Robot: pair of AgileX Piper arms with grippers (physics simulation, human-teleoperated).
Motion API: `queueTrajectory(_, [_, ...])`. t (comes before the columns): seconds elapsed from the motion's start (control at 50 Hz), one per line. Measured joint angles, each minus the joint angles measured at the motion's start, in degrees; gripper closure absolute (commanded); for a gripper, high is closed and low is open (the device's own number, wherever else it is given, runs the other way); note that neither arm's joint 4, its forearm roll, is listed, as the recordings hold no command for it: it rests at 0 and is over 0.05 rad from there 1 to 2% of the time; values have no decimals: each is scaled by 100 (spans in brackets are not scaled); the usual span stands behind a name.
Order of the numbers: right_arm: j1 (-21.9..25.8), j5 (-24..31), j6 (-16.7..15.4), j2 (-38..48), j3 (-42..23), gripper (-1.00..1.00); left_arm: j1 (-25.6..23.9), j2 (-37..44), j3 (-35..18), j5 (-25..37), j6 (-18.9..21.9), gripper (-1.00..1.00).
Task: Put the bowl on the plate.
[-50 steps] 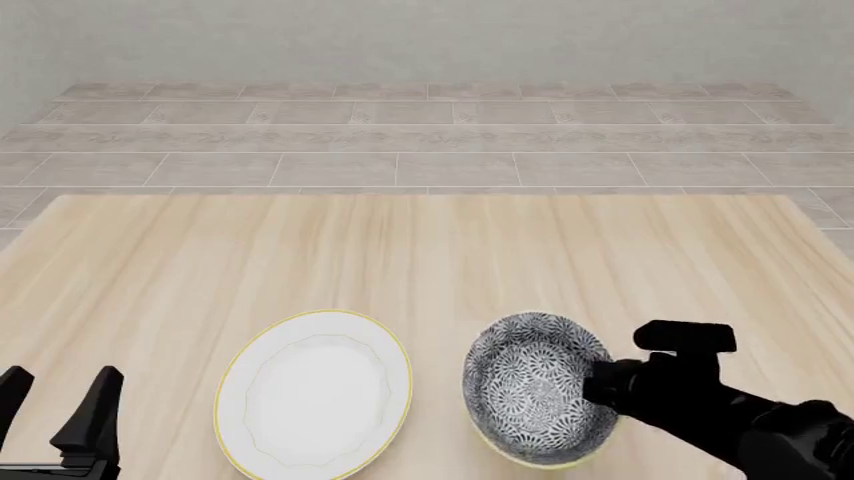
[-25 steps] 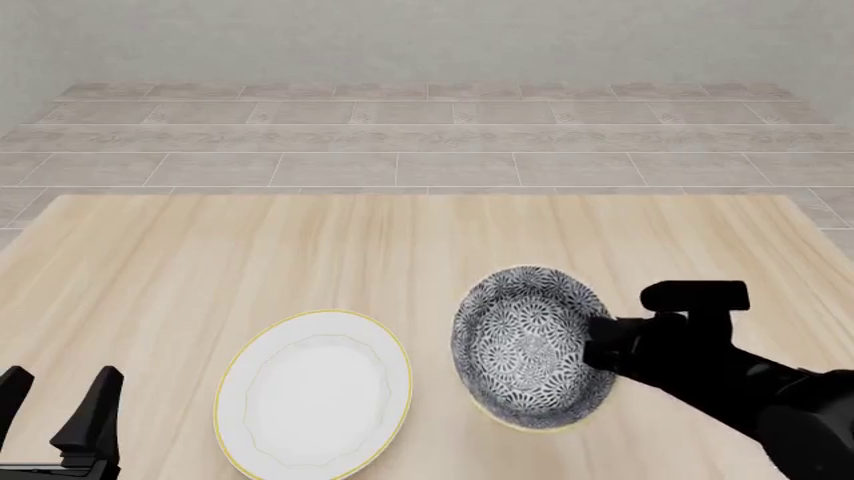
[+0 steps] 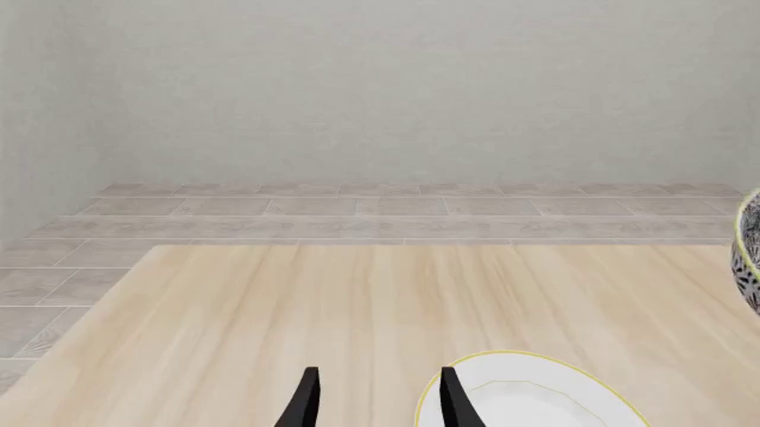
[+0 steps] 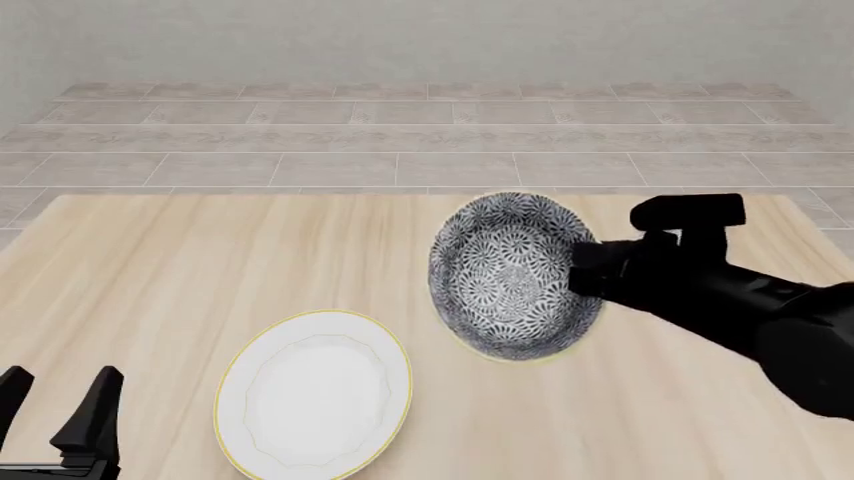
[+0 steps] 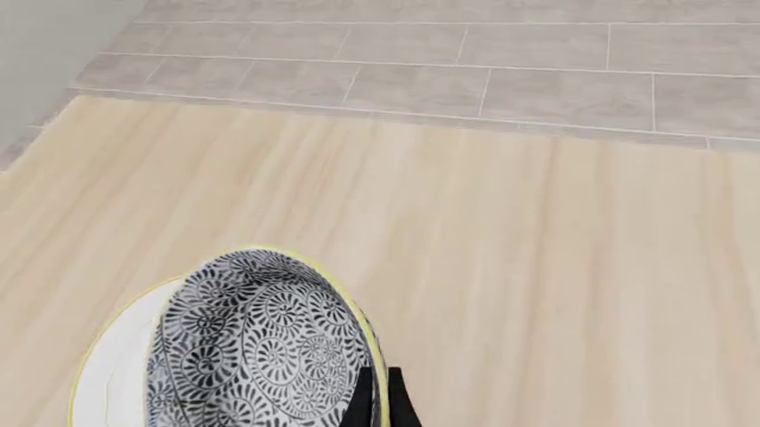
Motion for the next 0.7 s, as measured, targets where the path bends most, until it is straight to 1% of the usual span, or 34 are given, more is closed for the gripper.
queueTrajectory(0.34, [465,-114,43,680,-616,100,0,0,0,0,0,-100])
queueTrajectory(0.7, [920,-432,209,1254,-899,100,0,0,0,0,0,-100])
